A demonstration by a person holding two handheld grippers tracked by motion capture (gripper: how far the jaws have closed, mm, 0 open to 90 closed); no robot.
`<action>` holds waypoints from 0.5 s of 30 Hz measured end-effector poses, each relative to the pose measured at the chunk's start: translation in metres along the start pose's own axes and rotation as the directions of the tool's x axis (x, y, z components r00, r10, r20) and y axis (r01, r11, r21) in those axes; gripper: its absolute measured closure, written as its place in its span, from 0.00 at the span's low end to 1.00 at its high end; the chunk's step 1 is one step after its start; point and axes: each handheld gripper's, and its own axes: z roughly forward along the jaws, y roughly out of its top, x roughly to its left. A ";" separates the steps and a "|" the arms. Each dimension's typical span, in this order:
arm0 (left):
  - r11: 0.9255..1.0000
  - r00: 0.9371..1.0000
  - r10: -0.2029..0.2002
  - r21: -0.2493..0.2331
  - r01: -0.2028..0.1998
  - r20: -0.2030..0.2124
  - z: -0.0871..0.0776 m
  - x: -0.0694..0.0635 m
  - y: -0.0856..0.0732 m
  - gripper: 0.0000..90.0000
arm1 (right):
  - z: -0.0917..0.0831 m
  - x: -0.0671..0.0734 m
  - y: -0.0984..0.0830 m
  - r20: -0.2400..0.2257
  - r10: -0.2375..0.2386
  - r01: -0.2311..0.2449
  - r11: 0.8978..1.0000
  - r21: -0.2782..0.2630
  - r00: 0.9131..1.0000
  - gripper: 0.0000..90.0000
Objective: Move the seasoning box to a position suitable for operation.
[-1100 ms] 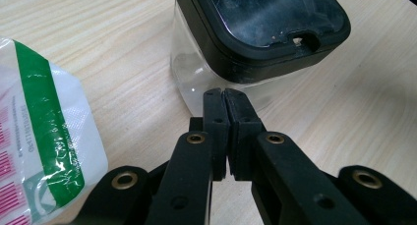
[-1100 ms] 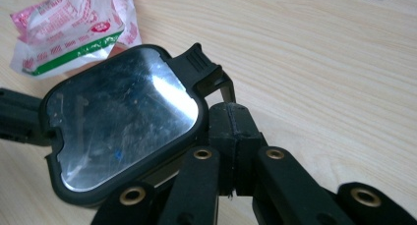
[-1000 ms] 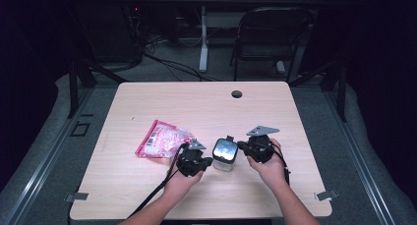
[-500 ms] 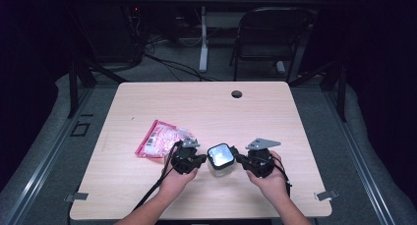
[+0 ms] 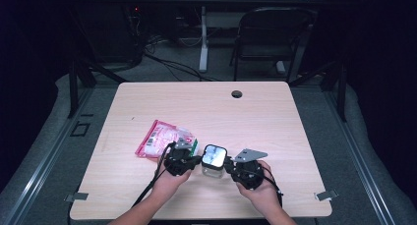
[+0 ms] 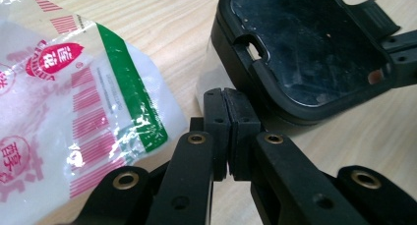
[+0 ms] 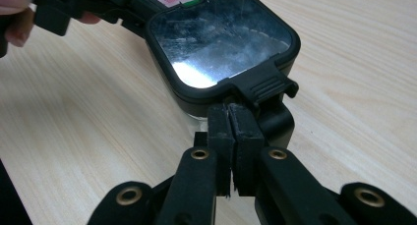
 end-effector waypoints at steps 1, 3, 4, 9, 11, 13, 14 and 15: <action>1.000 1.000 -0.008 -0.004 0.008 0.018 -0.001 -0.001 -0.002 0.98 | 0.000 -0.001 -0.001 0.001 0.008 -0.008 1.000 0.001 1.000 0.98; 1.000 1.000 -0.010 -0.004 0.010 0.028 -0.001 -0.002 -0.003 0.97 | -0.002 -0.001 -0.002 0.001 0.020 -0.020 1.000 0.001 1.000 0.97; 1.000 0.999 -0.003 -0.004 0.003 0.033 -0.001 -0.003 -0.004 0.97 | -0.004 -0.001 -0.003 -0.002 0.022 -0.022 1.000 -0.006 1.000 0.97; 1.000 0.999 0.006 -0.008 -0.005 0.050 -0.003 -0.005 -0.007 0.95 | -0.020 -0.002 -0.003 0.021 0.034 -0.033 0.998 -0.051 0.999 0.95; 1.000 0.999 -0.004 -0.023 0.006 0.053 -0.005 -0.006 -0.007 0.95 | -0.024 -0.007 0.002 0.065 0.048 -0.043 0.996 -0.082 0.997 0.93; 1.000 0.998 -0.005 -0.027 0.006 0.055 -0.006 -0.006 -0.006 0.95 | -0.025 -0.009 0.006 0.086 0.076 -0.067 0.992 -0.104 0.993 0.89; 1.000 0.998 -0.005 -0.027 0.006 0.055 -0.006 -0.006 -0.006 0.95 | -0.025 -0.009 0.006 0.086 0.076 -0.067 0.992 -0.104 0.993 0.89; 1.000 0.998 -0.005 -0.027 0.007 0.059 -0.006 -0.006 -0.006 0.95 | -0.023 -0.010 0.008 0.101 0.083 -0.071 0.990 -0.122 0.991 0.87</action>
